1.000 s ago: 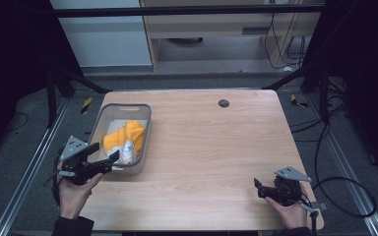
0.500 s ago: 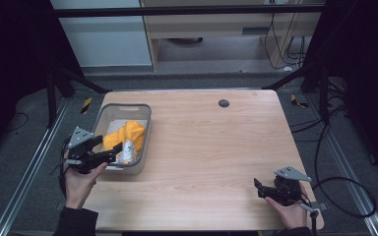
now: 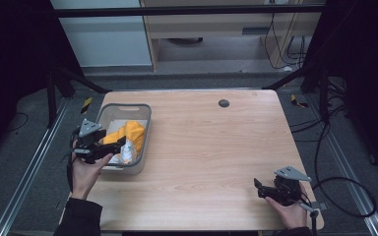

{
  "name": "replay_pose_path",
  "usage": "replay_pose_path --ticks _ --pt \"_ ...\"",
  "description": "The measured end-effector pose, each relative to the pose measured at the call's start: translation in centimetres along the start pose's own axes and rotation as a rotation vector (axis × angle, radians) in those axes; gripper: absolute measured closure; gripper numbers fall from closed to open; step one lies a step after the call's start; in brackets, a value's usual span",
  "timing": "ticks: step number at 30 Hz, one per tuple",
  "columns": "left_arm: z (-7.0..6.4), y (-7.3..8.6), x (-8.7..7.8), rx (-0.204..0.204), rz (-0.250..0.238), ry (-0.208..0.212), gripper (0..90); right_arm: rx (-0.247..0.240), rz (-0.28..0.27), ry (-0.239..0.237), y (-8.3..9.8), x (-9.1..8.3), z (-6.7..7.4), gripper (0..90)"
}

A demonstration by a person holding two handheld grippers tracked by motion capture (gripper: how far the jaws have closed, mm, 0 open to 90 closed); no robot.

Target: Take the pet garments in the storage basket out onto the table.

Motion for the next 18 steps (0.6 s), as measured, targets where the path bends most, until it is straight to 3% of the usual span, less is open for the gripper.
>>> replay_pose_path --ticks 18 --pt "1.1 -0.9 3.4 0.008 0.119 -0.008 23.0 0.008 0.009 -0.007 0.0 0.0 0.0 11.1"
Point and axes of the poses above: each handheld gripper's, and its own axes: x roughly forward along the jaws, y roughly out of its underside, z roughly to its left, the point moved 1 cm from there along x, roughly forward along the jaws, and after that the axes turned 2 degrees about -x, right-handed, at the moved point
